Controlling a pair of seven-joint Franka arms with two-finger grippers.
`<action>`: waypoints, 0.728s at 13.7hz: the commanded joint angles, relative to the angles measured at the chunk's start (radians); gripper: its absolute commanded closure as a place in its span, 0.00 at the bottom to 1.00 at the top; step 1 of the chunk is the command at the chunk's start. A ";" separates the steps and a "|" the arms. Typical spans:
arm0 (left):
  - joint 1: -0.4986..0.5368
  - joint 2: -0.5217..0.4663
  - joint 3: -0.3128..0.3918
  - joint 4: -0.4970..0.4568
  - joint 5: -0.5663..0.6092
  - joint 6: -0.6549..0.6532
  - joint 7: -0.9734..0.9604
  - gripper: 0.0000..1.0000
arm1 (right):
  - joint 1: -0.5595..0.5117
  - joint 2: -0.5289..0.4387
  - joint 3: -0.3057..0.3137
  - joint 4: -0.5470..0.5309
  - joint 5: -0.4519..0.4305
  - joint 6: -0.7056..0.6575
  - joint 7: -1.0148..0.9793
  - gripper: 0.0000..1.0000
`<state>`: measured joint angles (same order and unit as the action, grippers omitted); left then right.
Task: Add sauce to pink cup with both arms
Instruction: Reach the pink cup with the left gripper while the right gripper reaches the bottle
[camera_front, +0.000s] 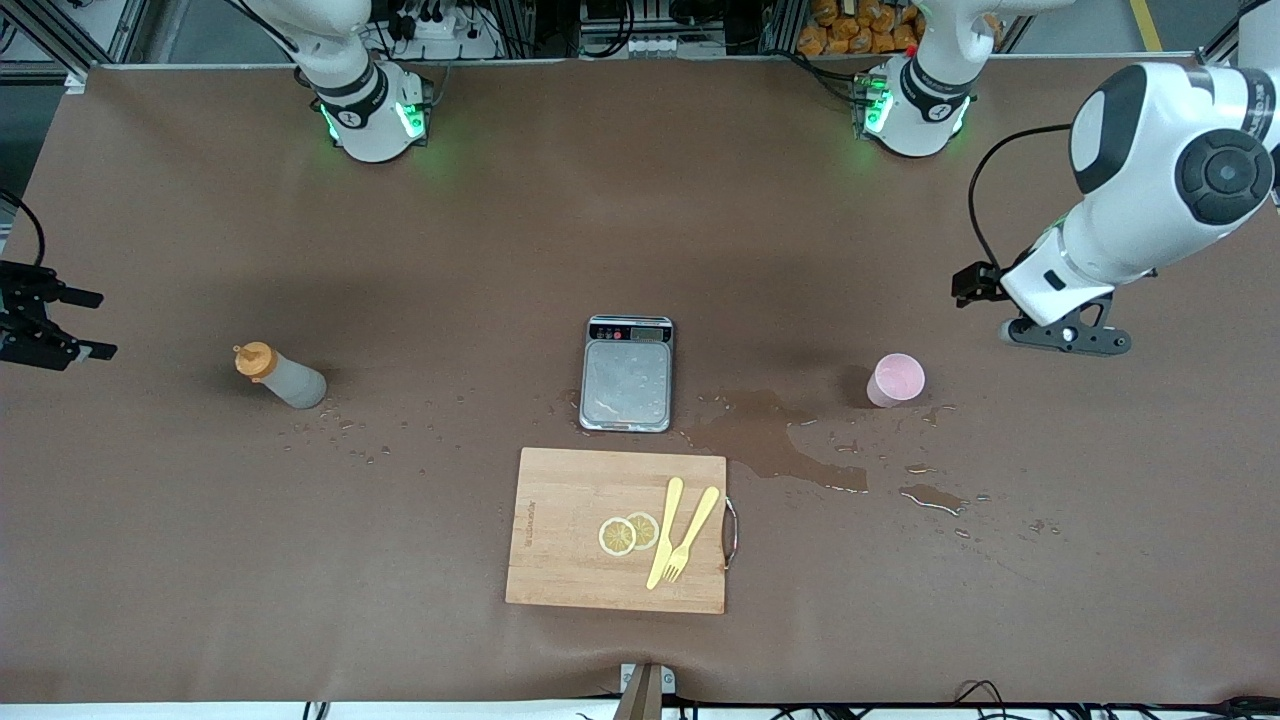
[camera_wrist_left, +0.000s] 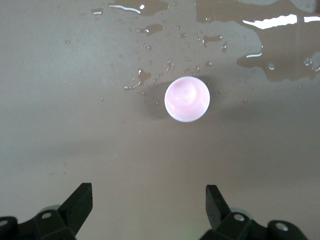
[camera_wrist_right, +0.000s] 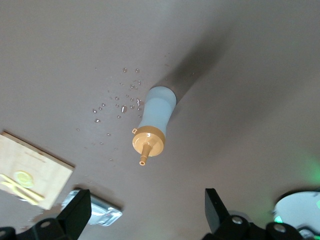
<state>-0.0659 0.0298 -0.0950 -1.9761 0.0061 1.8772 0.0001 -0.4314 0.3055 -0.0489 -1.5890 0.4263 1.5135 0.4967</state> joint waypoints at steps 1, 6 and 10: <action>0.011 0.068 -0.008 -0.003 -0.011 0.077 -0.003 0.00 | -0.087 0.082 0.017 0.018 0.135 -0.067 0.084 0.00; 0.009 0.171 -0.008 -0.024 -0.011 0.213 -0.014 0.00 | -0.145 0.246 0.017 0.014 0.320 -0.085 0.088 0.00; -0.003 0.232 -0.011 -0.059 -0.015 0.367 -0.069 0.00 | -0.165 0.351 0.017 0.014 0.403 -0.093 0.155 0.00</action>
<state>-0.0656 0.2422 -0.0980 -2.0205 0.0061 2.1880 -0.0369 -0.5654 0.6165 -0.0494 -1.5943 0.7838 1.4449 0.6028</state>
